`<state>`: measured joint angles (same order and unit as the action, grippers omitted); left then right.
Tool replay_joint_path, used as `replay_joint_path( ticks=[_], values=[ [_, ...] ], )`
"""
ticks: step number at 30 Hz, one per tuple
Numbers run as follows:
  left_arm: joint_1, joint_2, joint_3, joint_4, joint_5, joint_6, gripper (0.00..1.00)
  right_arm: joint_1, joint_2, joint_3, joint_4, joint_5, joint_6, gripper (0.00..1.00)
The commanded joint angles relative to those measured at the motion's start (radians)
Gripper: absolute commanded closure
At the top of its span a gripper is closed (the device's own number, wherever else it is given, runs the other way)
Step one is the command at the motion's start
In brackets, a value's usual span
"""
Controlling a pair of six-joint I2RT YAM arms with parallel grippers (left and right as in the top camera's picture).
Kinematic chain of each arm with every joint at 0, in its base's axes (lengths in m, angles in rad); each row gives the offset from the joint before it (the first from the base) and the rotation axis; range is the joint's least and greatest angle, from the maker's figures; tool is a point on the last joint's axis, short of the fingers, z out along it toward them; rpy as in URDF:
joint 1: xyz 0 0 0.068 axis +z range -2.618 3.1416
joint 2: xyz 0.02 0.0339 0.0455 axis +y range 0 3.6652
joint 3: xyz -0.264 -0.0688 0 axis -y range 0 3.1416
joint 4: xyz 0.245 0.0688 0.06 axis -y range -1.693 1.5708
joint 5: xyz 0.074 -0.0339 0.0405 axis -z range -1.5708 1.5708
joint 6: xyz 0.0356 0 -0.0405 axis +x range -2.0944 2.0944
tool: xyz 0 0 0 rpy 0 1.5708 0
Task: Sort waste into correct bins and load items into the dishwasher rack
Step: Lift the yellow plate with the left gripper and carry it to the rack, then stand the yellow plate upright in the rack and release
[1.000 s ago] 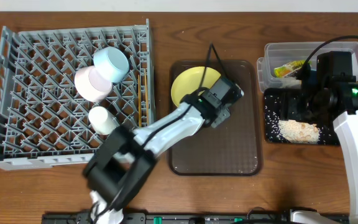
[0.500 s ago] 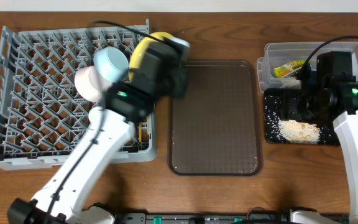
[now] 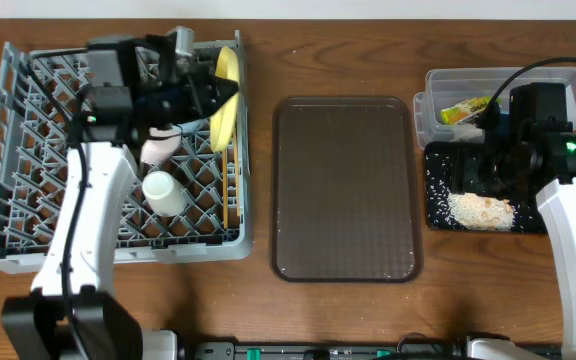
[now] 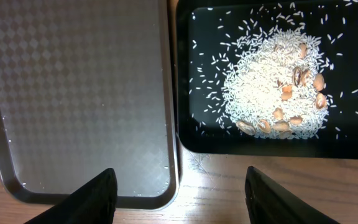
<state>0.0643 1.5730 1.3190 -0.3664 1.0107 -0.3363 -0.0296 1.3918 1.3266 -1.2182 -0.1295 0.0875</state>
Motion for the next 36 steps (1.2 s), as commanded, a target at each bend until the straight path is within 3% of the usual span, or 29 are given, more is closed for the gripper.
replay_joint_path(
  ticks=[1, 6, 13, 14, 16, 21, 25, 31, 36],
  values=[
    [0.026, 0.032, 0.003, 0.019, 0.184, -0.071, 0.94, -0.016, -0.002, 0.0, -0.001, 0.01, 0.002, 0.36],
    [0.036, 0.073, 0.002, 0.016, 0.172, -0.069, 0.94, -0.016, -0.002, 0.0, -0.002, 0.01, 0.002, 0.36],
    [0.037, 0.105, -0.021, 0.012, -0.006, -0.069, 0.94, -0.016, -0.002, 0.0, -0.009, 0.01, 0.001, 0.36],
    [0.037, 0.105, -0.021, 0.009, -0.03, -0.067, 0.92, -0.016, -0.002, 0.0, -0.009, 0.01, 0.001, 0.37],
    [0.037, 0.105, -0.021, 0.009, -0.064, -0.065, 0.7, -0.016, -0.002, 0.0, -0.009, 0.01, 0.001, 0.37],
    [0.037, 0.102, -0.021, 0.013, -0.063, -0.051, 0.53, -0.016, -0.002, 0.0, -0.008, 0.01, 0.001, 0.36],
    [0.037, 0.074, -0.021, -0.01, -0.09, 0.02, 0.46, -0.016, -0.002, 0.0, -0.005, 0.01, 0.001, 0.36],
    [0.037, -0.069, -0.021, -0.171, -0.385, 0.164, 0.39, -0.016, -0.002, 0.0, 0.019, 0.014, 0.001, 0.27],
    [0.037, -0.238, -0.021, -0.331, -0.61, 0.187, 0.35, -0.016, -0.002, 0.0, 0.056, 0.013, 0.002, 0.26]
  ],
)
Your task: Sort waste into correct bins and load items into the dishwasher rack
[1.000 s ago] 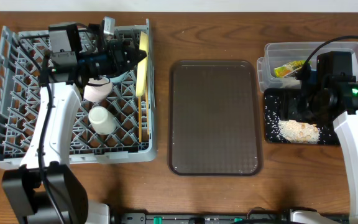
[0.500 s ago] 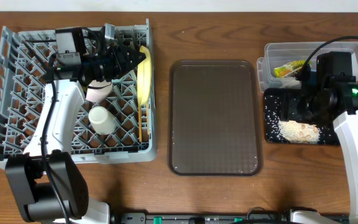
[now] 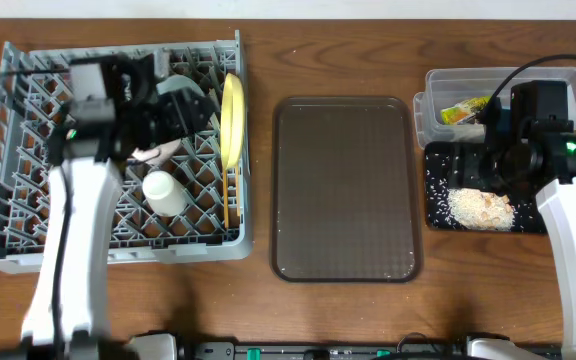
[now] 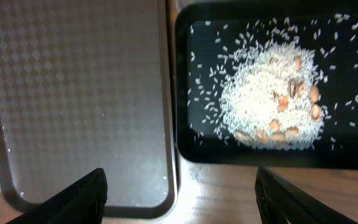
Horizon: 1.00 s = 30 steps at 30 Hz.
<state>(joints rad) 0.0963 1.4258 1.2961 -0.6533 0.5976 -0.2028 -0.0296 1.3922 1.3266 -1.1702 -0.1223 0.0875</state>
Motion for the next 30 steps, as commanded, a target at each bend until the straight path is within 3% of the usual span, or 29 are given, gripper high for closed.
replay_joint_path(
  ticks=[1, 7, 14, 21, 25, 30],
  values=[
    [0.005, -0.122, 0.002, -0.082, -0.242, 0.053, 0.33, -0.016, -0.003, 0.0, 0.012, 0.006, 0.002, 0.26],
    [0.005, -0.227, 0.002, -0.281, -0.467, 0.053, 0.24, -0.016, -0.003, 0.0, 0.038, 0.006, 0.001, 0.25],
    [0.005, -0.215, 0.0, -0.441, -0.503, 0.053, 0.18, -0.016, 0.013, 0.0, 0.162, 0.025, -0.016, 0.21],
    [0.005, -0.208, -0.014, -0.643, -0.502, 0.072, 0.15, -0.016, 0.021, 0.0, 0.069, 0.059, -0.035, 0.01],
    [0.005, -0.299, -0.058, -0.661, -0.502, 0.112, 0.15, -0.016, -0.051, -0.042, 0.083, 0.066, -0.032, 0.01],
    [0.004, -0.545, -0.138, -0.581, -0.5, 0.131, 0.14, -0.016, -0.264, -0.221, 0.225, 0.066, -0.032, 0.01]
  ],
)
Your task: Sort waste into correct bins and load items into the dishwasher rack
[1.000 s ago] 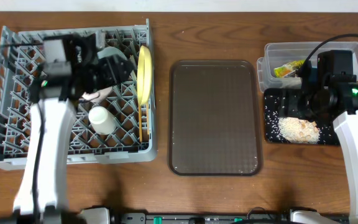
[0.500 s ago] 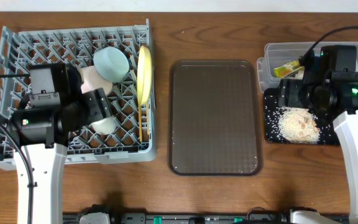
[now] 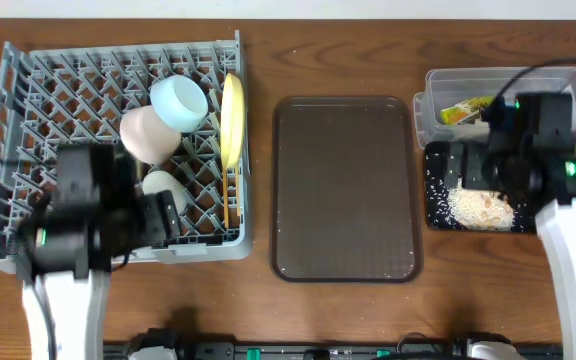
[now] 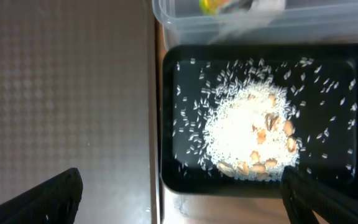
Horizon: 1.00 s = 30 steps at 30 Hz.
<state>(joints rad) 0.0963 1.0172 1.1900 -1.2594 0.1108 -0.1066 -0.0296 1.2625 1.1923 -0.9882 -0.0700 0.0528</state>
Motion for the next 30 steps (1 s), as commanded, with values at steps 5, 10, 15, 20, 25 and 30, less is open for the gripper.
replay_joint_path(
  ticks=[5, 10, 15, 20, 25, 30],
  values=[
    [0.004, -0.374, -0.115, 0.097, -0.01, 0.022, 0.13, -0.016, -0.384, -0.266, 0.142, 0.065, 0.021, 0.01],
    [0.005, -0.492, -0.119, 0.124, -0.007, 0.02, 0.13, -0.016, -0.532, -0.329, 0.085, 0.092, 0.021, 0.01],
    [0.005, -0.523, -0.119, 0.098, -0.007, 0.02, 0.12, -0.016, -0.585, -0.329, -0.03, 0.092, 0.021, 0.01],
    [0.005, -0.523, -0.119, 0.094, -0.007, 0.02, 0.12, -0.016, -0.582, -0.329, -0.1, 0.092, 0.021, 0.01],
    [0.005, -0.523, -0.119, 0.093, -0.007, 0.02, 0.12, -0.016, -0.582, -0.329, -0.116, 0.092, 0.021, 0.01],
    [0.005, -0.523, -0.119, 0.093, -0.007, 0.02, 0.12, -0.016, -0.582, -0.329, -0.116, 0.092, 0.021, 0.01]
  ],
)
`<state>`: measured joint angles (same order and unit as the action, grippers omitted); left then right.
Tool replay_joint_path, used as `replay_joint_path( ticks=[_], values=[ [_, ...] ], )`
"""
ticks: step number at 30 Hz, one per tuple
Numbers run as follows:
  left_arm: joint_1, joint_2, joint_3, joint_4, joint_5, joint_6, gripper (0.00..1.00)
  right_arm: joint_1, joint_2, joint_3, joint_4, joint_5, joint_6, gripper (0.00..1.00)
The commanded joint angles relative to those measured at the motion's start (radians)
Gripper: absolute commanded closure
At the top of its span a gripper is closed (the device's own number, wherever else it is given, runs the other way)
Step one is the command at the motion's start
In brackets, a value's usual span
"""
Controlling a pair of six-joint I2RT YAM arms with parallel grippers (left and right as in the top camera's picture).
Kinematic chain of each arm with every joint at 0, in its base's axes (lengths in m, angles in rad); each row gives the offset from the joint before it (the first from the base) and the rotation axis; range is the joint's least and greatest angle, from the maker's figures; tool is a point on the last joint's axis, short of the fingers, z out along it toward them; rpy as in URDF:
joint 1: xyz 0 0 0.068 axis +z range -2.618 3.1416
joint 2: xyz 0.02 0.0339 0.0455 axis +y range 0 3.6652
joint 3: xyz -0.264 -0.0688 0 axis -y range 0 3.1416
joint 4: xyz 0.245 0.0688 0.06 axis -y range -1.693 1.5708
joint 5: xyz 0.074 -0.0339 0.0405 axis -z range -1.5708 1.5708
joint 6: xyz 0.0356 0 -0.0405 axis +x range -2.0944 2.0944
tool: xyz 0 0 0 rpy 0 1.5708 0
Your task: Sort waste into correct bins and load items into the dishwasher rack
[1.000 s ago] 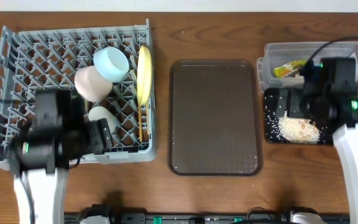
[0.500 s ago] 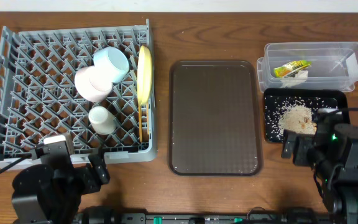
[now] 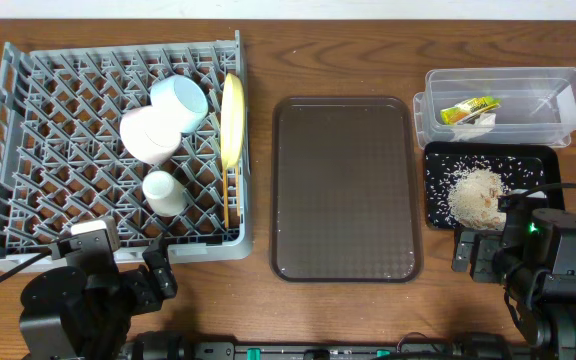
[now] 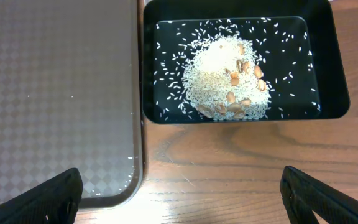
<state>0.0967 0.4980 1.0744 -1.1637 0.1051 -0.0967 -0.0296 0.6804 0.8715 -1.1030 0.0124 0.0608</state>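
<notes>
The grey dishwasher rack at the left holds a light blue cup, a pale bowl, a small white cup and an upright yellow plate. The brown tray in the middle is bare. A clear bin contains a yellow wrapper. A black tray carries rice with nuts. My left gripper sits open in front of the rack. My right gripper is wide open over bare wood, near the black tray's front edge.
Brown chopsticks lie along the rack's right side below the plate. The brown tray's raised rim runs just left of the black tray. Both arm bases fill the table's front corners.
My left arm has moved from over the rack's front to the table's front edge. My right arm has moved back from above the black tray, which now shows whole in the wrist view.
My left gripper was over the back of the rack beside the yellow plate, while my right gripper hung open over the rice tray. Then the blue cup and pale bowl showed lying in the rack. Both arms now sit at the table's front edge.
</notes>
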Motion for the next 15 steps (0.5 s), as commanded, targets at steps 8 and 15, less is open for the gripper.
replay_joint_path(
  ticks=[8, 15],
  values=[
    [0.004, -0.003, -0.004, -0.002, -0.002, 0.01, 0.12, 0.005, -0.121, -0.049, 0.112, -0.019, -0.033, 0.01],
    [0.004, -0.003, -0.004, -0.002, -0.002, 0.01, 0.12, 0.079, -0.412, -0.346, 0.492, -0.029, -0.032, 0.01]
  ],
)
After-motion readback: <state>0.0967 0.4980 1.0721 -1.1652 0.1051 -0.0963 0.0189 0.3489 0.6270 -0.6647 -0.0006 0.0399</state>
